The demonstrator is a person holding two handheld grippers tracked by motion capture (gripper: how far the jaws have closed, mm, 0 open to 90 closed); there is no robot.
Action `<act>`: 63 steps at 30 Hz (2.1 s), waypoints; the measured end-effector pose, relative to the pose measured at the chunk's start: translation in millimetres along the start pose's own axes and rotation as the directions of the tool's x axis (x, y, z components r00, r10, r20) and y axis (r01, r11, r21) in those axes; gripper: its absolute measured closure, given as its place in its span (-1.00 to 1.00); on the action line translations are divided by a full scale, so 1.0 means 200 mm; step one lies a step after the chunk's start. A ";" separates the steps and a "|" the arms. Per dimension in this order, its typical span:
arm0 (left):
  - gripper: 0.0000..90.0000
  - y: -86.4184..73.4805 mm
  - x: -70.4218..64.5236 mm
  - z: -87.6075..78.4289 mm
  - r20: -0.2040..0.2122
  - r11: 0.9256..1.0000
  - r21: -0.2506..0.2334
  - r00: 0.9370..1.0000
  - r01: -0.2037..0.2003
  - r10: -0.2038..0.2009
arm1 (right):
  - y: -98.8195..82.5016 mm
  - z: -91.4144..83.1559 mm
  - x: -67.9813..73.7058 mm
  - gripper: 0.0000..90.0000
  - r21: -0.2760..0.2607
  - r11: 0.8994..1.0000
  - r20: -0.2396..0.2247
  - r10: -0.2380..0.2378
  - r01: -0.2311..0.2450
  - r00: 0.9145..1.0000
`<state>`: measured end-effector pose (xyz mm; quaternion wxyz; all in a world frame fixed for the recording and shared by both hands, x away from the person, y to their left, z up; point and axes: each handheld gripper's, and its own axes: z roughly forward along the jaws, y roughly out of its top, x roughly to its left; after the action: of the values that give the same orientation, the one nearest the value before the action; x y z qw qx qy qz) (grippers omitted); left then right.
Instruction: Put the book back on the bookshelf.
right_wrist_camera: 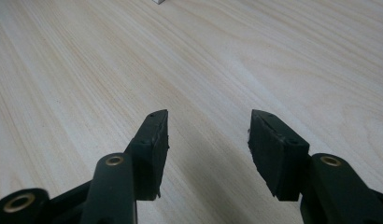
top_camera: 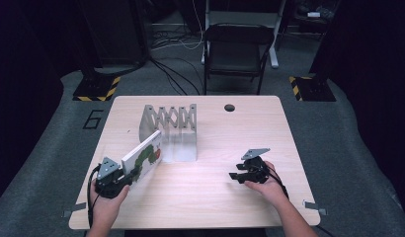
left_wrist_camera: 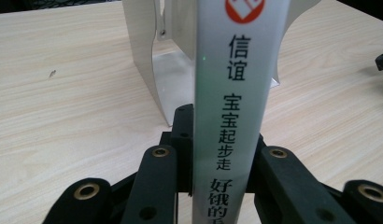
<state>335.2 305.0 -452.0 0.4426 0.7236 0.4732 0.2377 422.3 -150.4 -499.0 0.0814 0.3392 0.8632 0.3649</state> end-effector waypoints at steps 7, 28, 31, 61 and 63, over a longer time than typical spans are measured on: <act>0.68 0.00 0.00 0.03 -0.009 1.000 -0.001 1.000 0.002 -0.002 | 0.00 0.00 0.00 0.06 -0.002 1.000 0.001 0.000 0.000 1.000; 0.67 -0.02 0.00 0.10 -0.041 0.999 -0.024 0.998 0.043 -0.044 | 0.00 0.00 0.00 0.06 0.006 1.000 0.001 -0.007 0.007 1.000; 0.67 -0.01 -0.01 0.11 -0.051 0.999 -0.020 0.998 0.038 -0.039 | 0.00 0.00 0.00 0.06 0.011 1.000 0.001 -0.001 0.001 1.000; 0.66 0.07 -0.12 0.29 -0.180 0.992 -0.033 0.976 0.121 -0.125 | -0.01 0.00 0.00 0.06 0.005 1.000 0.001 -0.001 0.001 1.000; 0.66 0.08 -0.12 0.30 -0.185 0.992 -0.030 0.974 0.125 -0.128 | -0.01 0.00 0.00 0.06 0.009 1.000 0.000 -0.007 0.007 1.000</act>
<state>377.9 255.2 -466.2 0.4172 0.6625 0.5555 0.2801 421.9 -151.9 -499.7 0.0814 0.3365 0.8660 0.3607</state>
